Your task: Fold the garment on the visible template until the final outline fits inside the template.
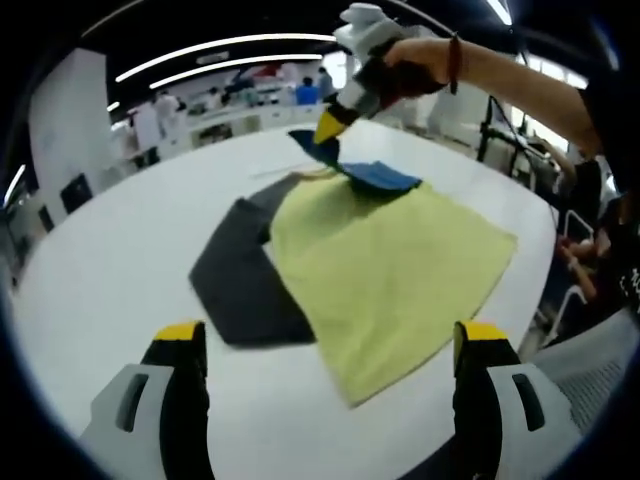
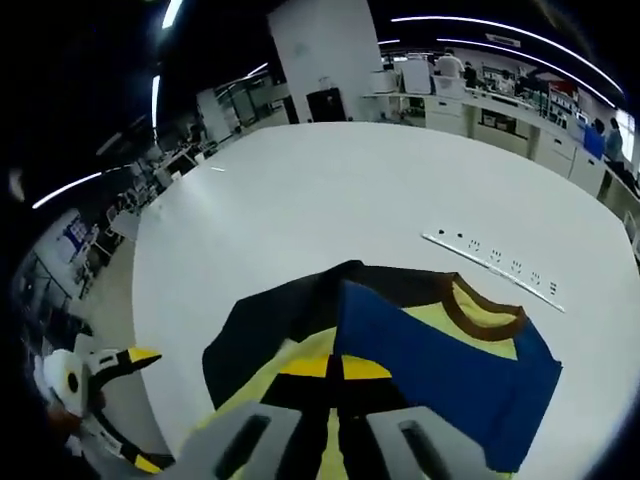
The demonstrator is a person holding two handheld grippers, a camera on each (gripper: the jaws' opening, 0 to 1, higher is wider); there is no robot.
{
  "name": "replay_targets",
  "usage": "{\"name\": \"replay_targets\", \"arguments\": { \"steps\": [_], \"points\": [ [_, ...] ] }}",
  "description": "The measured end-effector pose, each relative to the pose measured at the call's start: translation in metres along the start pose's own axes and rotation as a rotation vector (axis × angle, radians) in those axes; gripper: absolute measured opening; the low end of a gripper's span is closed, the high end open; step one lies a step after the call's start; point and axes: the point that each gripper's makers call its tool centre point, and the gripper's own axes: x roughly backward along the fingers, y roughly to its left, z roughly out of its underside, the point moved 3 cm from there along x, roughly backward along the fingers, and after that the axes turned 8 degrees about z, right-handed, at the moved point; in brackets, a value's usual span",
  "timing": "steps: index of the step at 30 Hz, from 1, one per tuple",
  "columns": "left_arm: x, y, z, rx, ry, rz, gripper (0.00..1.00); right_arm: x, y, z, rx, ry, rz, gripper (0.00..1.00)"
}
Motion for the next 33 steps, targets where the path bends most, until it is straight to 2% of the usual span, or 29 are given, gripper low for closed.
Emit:
{"name": "replay_targets", "arguments": {
  "steps": [12,19,22,29,33],
  "points": [
    [0.000,0.001,0.002,0.010,-0.003,0.001,0.99,-0.034,0.009,0.016,-0.023,0.044,-0.022,0.00],
    [0.000,0.009,0.005,0.024,-0.003,-0.005,0.99,-0.066,0.019,0.031,-0.101,0.081,-0.050,0.00],
    [0.000,0.012,0.007,0.032,-0.003,-0.008,0.99,-0.075,0.022,0.037,-0.093,0.094,-0.052,0.00],
    [-0.002,0.016,0.010,0.040,0.006,-0.010,0.99,-0.085,0.030,0.046,-0.107,0.111,-0.101,0.00],
    [-0.002,0.019,0.009,0.043,0.003,-0.014,0.99,-0.087,0.028,0.057,-0.088,0.141,-0.093,0.03]
  ]
}}
